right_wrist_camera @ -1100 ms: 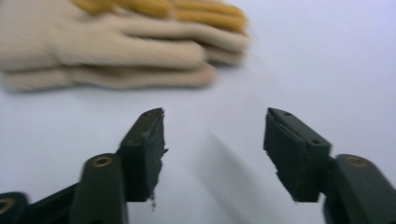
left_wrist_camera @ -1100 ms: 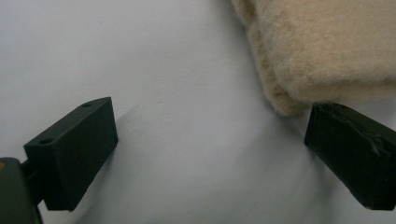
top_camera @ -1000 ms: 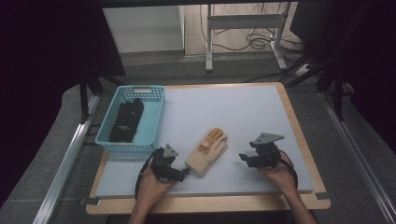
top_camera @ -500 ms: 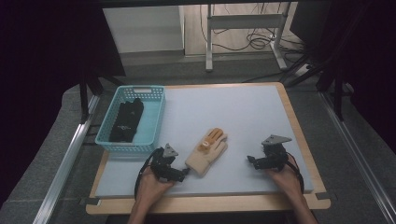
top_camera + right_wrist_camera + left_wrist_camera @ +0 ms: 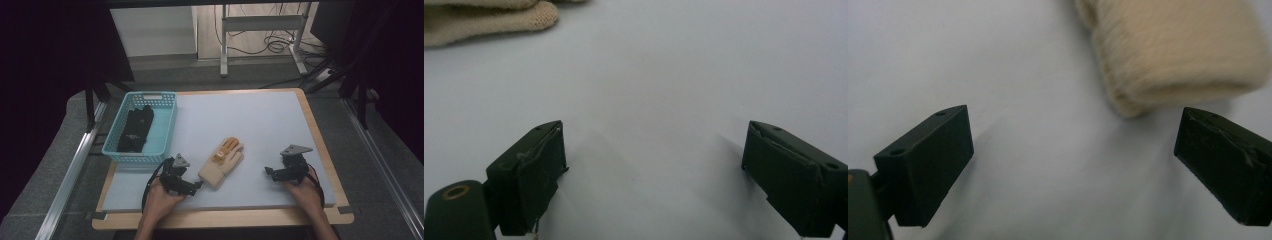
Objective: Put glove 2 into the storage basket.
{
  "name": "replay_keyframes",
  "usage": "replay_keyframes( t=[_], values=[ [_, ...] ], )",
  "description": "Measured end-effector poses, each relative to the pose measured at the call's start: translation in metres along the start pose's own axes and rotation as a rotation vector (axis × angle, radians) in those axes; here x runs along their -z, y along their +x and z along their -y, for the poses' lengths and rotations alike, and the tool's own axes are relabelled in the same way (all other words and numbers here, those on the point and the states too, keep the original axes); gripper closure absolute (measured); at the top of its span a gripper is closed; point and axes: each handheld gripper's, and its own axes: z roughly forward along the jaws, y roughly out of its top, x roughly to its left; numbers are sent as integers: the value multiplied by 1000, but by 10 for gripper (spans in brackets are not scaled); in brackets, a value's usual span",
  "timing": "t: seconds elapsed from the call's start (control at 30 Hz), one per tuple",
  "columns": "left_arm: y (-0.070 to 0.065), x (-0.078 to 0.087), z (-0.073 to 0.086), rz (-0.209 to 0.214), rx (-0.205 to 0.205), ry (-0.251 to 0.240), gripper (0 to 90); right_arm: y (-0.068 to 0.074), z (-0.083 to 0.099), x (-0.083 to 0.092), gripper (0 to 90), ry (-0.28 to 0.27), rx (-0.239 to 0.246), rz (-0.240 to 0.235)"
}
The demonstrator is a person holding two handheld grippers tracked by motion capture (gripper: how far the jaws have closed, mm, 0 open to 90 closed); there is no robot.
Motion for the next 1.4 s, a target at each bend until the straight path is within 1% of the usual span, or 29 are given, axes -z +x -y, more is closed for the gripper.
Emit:
replay_keyframes(
  t=[0.1, 0.17, 0.2, 0.27, 0.37, 0.5, 0.6, 0.63, 0.7, 0.77, 0.87, 0.97, 1.0, 1.03, 1.07, 1.17, 1.27, 1.33, 1.4],
  values=[
    [-7, 6, -11, 18, -9, -15, 10, 0, 0, 0, 102, 0, 0, 1],
    [-12, 6, -19, 40, -16, -25, 4, 0, 0, 0, 102, 0, 0, 1],
    [-14, 5, -24, 49, -21, -27, 0, 0, 0, 0, 102, 0, 0, 1],
    [-18, 0, -33, 53, -22, -19, 0, 0, 0, 0, 102, 0, 0, 1],
    [-22, -13, -46, 72, -34, 3, 0, 0, 0, 0, 102, -1, 0, 1],
    [-27, -30, -63, 60, -51, 32, 0, 0, 0, 0, 102, -1, 0, 0],
    [-30, -41, -74, 34, -70, 62, 0, 0, 0, 0, 102, -1, 0, 1],
    [-30, -45, -77, 26, -72, 73, 0, 0, 0, 0, 102, -1, 0, 1],
    [-30, -54, -82, 25, -60, 93, 0, 0, 0, 0, 102, -1, 0, 0],
    [-30, -62, -85, 26, -52, 112, 0, 0, 0, 0, 102, -1, 0, 1],
    [-30, -72, -86, 15, -42, 146, 4, 0, 0, 0, 102, -1, 0, 1],
    [-32, -79, -85, 8, -51, 166, 22, 0, 0, 0, 102, -1, -1, 1],
    [-34, -81, -84, -5, -61, 175, 37, 0, 0, 0, 102, -1, 0, 0],
    [-36, -81, -83, -19, -71, 169, 42, 0, 0, 0, 102, -1, -1, 0],
    [-37, -79, -83, -19, -68, 168, 60, 0, 0, 0, 102, -1, -1, 1],
    [-40, -75, -84, -14, -79, 165, 198, 0, 0, 0, 102, 0, 0, 1],
    [-41, -73, -84, -12, -81, 173, 283, 0, 0, 0, 102, -1, -1, 2],
    [-41, -70, -85, -5, -84, 181, 381, 0, 0, 0, 102, -1, -1, 2],
    [-40, -69, -86, -2, -82, 183, 440, 0, 0, 0, 102, -1, 0, 2]
  ],
)
